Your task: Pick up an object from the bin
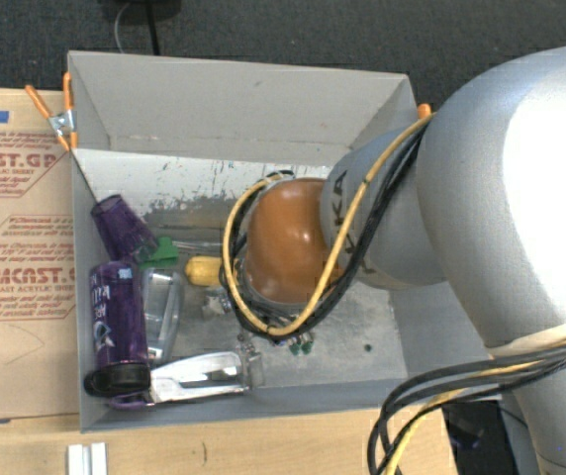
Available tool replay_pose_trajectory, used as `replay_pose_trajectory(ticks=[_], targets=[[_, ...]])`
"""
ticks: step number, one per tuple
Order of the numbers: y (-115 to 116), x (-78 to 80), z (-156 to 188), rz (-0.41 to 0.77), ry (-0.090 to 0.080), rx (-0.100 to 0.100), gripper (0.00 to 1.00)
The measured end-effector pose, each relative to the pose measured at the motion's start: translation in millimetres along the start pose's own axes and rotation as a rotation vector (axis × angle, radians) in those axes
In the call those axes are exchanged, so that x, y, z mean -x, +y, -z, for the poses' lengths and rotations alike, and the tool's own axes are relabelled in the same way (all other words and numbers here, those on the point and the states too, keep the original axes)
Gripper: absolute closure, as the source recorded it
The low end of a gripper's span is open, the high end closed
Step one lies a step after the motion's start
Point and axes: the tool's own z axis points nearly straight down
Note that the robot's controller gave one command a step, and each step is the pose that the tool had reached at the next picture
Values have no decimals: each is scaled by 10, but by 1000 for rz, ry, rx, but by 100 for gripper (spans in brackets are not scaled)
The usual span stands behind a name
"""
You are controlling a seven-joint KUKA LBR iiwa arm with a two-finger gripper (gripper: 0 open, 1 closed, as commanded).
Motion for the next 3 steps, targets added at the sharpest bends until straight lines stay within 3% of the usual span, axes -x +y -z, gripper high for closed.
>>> replay_pose_trajectory(ticks=[1, 2, 3], targets=[[451, 237, -116, -30, 9, -5, 100], [435, 223, -135, -33, 11, -6, 0], [435, 224, -135, -33, 11, -7, 0]])
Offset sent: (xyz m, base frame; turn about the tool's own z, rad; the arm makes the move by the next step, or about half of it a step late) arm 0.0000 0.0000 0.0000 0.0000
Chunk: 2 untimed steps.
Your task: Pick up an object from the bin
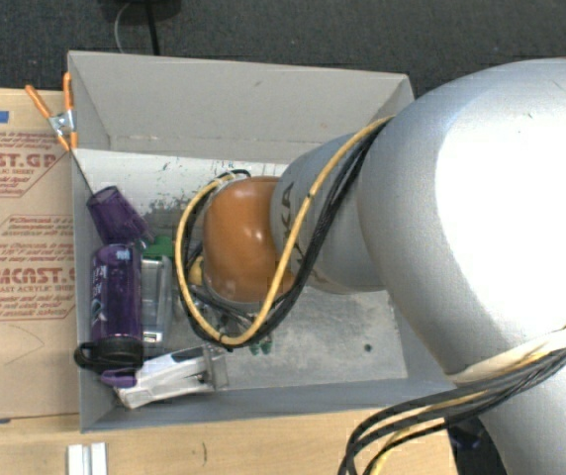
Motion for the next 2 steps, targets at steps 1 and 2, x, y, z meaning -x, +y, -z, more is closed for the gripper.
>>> replay_pose_trajectory(ticks=[1, 2], targets=[[38, 117, 130, -74, 11, -4, 0], [178, 170, 321, -165, -4, -9, 0]])
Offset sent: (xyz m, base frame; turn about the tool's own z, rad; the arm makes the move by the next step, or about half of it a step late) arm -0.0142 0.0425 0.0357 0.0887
